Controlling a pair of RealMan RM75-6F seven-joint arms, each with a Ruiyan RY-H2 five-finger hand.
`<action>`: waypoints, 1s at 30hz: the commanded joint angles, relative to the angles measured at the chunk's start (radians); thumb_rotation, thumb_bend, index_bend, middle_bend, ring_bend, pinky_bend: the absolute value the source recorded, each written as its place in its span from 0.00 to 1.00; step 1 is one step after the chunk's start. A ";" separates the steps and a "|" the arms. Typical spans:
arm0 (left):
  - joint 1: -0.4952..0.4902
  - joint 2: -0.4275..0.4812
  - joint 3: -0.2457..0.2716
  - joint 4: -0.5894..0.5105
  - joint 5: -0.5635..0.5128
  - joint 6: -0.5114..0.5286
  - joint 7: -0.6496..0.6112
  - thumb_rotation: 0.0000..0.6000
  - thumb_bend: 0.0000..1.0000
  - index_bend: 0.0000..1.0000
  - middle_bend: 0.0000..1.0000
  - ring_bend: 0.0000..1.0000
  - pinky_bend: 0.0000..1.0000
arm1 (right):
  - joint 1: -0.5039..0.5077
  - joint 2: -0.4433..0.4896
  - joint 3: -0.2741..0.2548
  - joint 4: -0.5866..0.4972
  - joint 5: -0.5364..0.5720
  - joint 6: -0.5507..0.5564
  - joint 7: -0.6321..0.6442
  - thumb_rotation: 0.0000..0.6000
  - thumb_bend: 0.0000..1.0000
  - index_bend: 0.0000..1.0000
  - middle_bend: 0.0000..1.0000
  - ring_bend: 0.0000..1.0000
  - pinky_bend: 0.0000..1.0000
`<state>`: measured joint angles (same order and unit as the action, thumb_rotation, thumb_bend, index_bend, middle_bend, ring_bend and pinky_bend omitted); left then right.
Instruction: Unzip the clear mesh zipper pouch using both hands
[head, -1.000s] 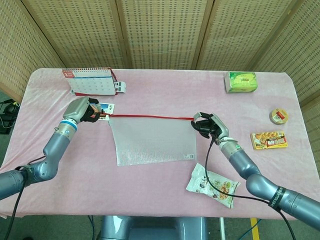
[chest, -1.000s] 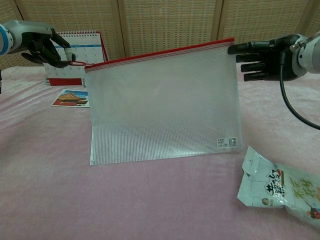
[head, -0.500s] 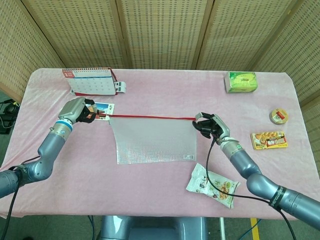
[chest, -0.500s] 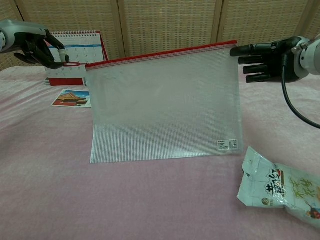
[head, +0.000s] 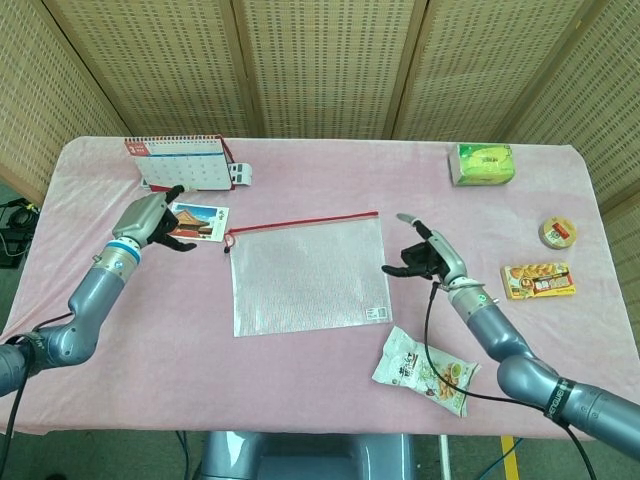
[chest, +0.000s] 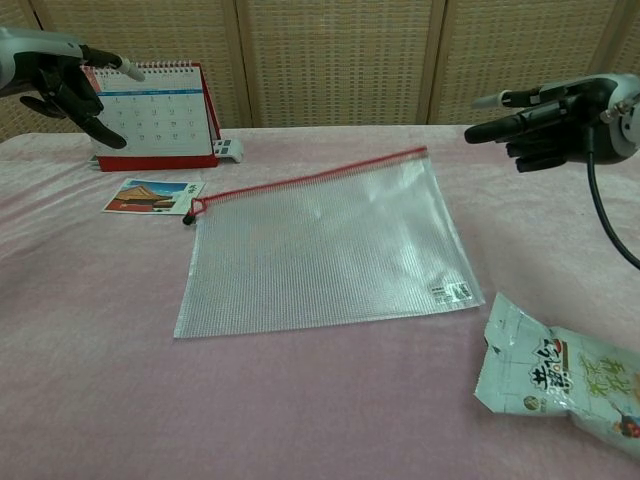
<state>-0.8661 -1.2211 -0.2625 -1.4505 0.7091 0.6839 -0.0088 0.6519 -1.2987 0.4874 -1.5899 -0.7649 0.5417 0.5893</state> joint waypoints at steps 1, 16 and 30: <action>0.058 0.038 -0.010 -0.045 0.089 0.088 -0.035 1.00 0.00 0.00 0.96 0.86 0.97 | -0.052 0.051 -0.053 -0.057 -0.120 0.134 -0.106 1.00 0.00 0.08 0.97 0.97 1.00; 0.435 0.141 0.171 -0.264 0.494 0.666 0.033 1.00 0.00 0.00 0.00 0.00 0.00 | -0.338 0.092 -0.331 0.063 -0.767 0.828 -0.549 1.00 0.00 0.05 0.00 0.00 0.00; 0.699 0.117 0.330 -0.263 0.716 0.921 0.026 1.00 0.00 0.00 0.00 0.00 0.00 | -0.518 0.080 -0.461 0.170 -0.855 1.041 -0.557 1.00 0.00 0.02 0.00 0.00 0.00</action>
<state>-0.1765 -1.1126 0.0615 -1.7082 1.4165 1.6016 0.0180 0.1420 -1.2289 0.0333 -1.4088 -1.6211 1.5808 0.0284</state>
